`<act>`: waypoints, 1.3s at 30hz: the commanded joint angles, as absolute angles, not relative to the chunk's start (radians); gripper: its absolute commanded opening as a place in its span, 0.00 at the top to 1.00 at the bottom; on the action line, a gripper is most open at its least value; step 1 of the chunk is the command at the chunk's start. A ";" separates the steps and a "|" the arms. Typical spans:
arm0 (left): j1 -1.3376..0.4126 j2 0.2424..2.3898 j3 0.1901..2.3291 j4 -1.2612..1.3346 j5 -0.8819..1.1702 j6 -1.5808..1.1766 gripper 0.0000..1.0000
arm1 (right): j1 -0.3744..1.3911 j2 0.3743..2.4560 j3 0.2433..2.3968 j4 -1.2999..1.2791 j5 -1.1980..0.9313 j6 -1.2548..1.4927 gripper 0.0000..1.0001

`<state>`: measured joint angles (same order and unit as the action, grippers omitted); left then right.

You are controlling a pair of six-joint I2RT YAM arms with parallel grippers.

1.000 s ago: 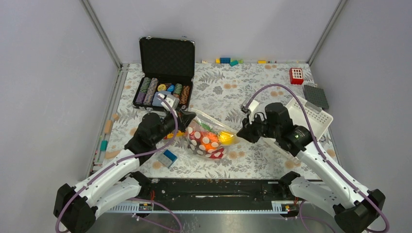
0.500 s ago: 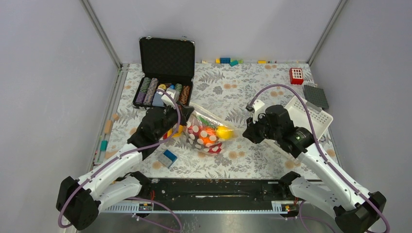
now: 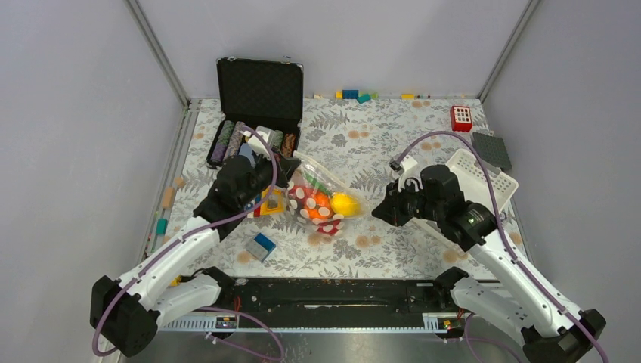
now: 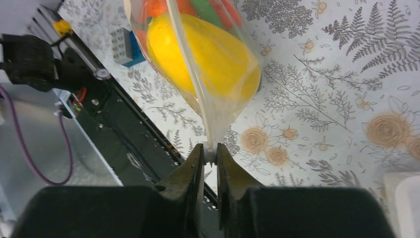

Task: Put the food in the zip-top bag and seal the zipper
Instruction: Zip the zipper food storage bag at the center of the board, then place the zipper food storage bag at the center of the board.

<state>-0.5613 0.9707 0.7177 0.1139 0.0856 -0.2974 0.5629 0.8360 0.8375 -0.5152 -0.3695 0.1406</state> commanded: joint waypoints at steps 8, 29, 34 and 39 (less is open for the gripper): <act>-0.552 1.234 0.962 0.058 0.156 -0.366 1.00 | 0.437 0.874 0.867 -0.499 -0.164 0.429 1.00; -0.554 1.826 1.456 0.016 0.189 -0.448 0.01 | 0.164 1.472 1.169 -0.337 0.250 0.379 0.40; -0.555 1.595 1.309 0.049 0.121 -0.429 0.01 | 0.162 1.401 1.209 -0.434 0.276 0.408 0.00; -0.562 1.276 1.082 -0.020 -0.049 -0.432 0.01 | 0.163 1.145 1.069 -0.447 0.300 0.424 0.00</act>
<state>-0.5575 1.5272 1.2060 -0.0200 0.1120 -0.4412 0.1673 1.3621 1.1400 -0.4026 0.2462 0.4019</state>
